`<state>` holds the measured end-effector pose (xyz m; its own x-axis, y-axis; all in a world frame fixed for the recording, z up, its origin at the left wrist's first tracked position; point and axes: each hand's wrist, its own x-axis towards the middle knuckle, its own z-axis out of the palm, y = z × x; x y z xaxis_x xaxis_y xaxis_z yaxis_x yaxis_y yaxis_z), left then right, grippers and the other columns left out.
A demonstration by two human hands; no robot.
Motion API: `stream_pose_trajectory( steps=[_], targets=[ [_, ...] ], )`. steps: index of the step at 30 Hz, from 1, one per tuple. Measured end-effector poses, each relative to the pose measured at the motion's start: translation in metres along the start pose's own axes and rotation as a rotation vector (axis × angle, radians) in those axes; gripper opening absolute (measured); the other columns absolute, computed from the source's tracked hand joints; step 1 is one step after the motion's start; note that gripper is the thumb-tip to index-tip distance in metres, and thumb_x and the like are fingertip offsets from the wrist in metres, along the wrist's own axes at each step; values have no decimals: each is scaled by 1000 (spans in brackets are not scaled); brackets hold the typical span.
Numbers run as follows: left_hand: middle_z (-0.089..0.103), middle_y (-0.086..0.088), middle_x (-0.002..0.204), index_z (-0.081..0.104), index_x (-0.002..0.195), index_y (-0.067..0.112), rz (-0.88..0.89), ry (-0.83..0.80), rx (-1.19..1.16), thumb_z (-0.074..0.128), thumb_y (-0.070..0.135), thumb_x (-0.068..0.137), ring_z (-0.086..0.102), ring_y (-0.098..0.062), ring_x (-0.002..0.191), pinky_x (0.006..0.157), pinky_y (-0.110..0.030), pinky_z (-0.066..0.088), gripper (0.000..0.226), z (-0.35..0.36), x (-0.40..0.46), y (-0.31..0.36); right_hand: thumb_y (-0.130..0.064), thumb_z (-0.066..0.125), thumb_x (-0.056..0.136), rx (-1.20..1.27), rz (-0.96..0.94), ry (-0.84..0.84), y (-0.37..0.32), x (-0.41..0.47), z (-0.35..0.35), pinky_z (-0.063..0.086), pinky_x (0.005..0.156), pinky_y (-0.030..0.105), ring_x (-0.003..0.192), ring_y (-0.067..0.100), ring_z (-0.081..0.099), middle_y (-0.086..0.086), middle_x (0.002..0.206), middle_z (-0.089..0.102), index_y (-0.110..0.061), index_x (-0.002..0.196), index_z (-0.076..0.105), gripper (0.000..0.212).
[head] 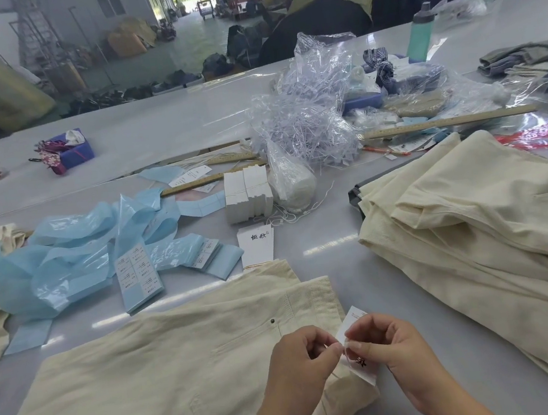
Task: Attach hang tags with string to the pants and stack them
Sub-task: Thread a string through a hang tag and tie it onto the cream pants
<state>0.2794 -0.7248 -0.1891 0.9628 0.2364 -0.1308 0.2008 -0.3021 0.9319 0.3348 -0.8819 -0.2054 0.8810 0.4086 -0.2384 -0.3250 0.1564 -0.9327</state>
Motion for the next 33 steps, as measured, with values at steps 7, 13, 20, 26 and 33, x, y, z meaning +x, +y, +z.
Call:
stream_pose_trajectory(
  steps=[7,13,20,26,33],
  targets=[
    [52,12,48,69,65,25,-5,14,4,72,16,80,43,-1,48,53,-15,35,18,2,0,0,17,68,73,-20,4,1,-2,0,0,52,59,23,63,22,67,21,71,69,3,76,68,14],
    [53,12,49,69,65,25,-17,21,35,72,17,80,43,-1,48,53,-13,34,17,5,-1,1,18,71,72,-132,-41,15,-2,-2,-2,52,60,24,63,22,67,19,69,69,-4,67,70,22],
    [54,13,49,67,65,26,13,78,53,71,16,81,46,-1,48,53,-12,36,20,9,-2,0,19,71,70,-93,-84,94,-2,-3,2,52,57,25,60,23,65,23,67,67,-2,64,69,22],
    [55,7,51,70,64,30,6,120,-54,72,12,82,47,-1,51,55,-14,38,25,15,-3,-3,18,72,68,1,-88,93,2,-3,4,52,56,24,60,25,65,22,69,66,0,68,68,18],
    [66,-21,70,74,70,24,-40,212,-243,73,7,83,55,-10,59,58,-19,44,22,24,-5,-7,-10,81,53,93,-51,145,11,-4,12,53,59,28,62,25,64,22,70,66,-4,68,68,21]
  ],
)
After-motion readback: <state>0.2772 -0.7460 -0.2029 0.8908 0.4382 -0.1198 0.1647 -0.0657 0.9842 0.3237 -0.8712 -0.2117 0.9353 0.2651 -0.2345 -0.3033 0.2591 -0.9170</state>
